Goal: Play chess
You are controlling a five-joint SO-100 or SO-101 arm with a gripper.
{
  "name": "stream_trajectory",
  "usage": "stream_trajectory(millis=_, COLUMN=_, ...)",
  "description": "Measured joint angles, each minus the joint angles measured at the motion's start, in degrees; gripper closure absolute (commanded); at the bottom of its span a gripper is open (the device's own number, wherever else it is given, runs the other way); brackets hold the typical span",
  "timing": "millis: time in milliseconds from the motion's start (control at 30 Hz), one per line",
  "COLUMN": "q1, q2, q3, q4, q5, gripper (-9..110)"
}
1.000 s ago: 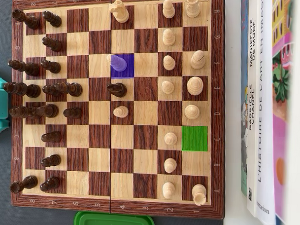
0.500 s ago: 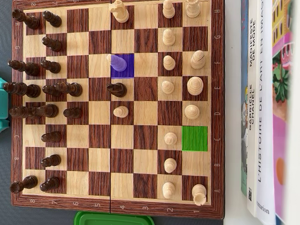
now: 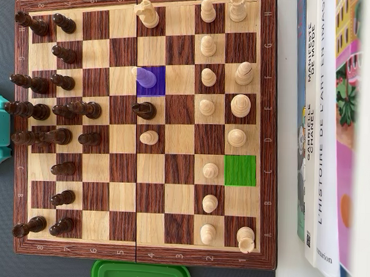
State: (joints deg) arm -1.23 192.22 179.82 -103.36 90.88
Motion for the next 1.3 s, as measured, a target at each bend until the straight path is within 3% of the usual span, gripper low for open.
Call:
stream_trajectory(millis=900, q1=0.0, q2=0.0, q3=-0.1, q4=0.0, q5=0.0, gripper=89)
stream_trajectory(millis=1300, q1=0.0, q2=0.0, q3=-4.3, q4=12.9, q5=-3.1, gripper=89)
